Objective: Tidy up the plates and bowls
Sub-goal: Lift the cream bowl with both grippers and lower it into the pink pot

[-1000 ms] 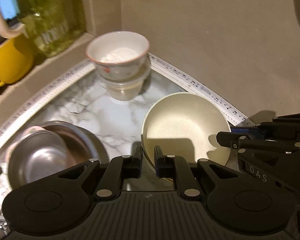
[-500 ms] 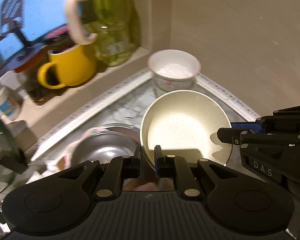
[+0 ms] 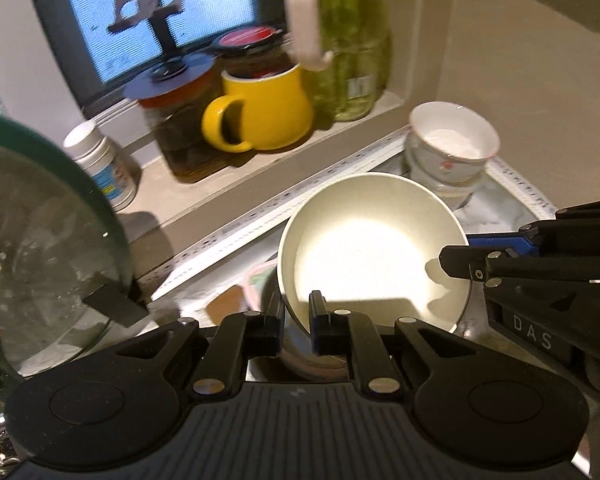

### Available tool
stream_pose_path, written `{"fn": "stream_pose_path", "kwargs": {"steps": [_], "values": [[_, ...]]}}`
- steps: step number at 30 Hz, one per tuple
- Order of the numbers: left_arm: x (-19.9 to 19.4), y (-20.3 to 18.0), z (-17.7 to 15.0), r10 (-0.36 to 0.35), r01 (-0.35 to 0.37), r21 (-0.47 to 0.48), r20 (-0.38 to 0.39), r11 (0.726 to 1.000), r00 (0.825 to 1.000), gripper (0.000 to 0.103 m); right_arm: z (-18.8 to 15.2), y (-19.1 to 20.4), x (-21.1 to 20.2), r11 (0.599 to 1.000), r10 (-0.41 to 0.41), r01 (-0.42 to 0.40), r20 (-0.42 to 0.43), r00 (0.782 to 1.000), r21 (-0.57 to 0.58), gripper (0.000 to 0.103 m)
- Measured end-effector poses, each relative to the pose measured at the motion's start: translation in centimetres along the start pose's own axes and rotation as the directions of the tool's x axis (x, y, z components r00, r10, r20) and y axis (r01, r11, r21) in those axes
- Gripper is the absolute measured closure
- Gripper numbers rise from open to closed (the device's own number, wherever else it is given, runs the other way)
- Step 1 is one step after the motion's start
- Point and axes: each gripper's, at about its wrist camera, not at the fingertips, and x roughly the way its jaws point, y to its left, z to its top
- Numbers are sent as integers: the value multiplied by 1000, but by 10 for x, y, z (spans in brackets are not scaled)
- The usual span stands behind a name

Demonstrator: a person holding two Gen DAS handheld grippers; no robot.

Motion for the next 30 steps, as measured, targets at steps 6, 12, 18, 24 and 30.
{"fn": "stream_pose_path", "kwargs": {"steps": [6,12,18,24,30], "values": [[18,15,-2,4,-5,-21,-50,1000,999,92,6,17,19,1000,14,-15,-25,1000,-13,93],[32,16,-4,-2,0,-17,-85,1000,996,92,6,21,39,1000,14,-16,-64,998,-21,93],[40,14,-2,-1,-1,-11,-107,1000,994,92,3,19,55,999,16,-20,-108,994,-30,93],[47,13,-1,3,-4,-1,-126,1000,992,92,2,17,64,999,14,-19,-132,991,-35,93],[56,14,-4,6,-7,-4,-145,1000,989,91,0,18,73,999,9,-16,-150,989,-47,93]]}}
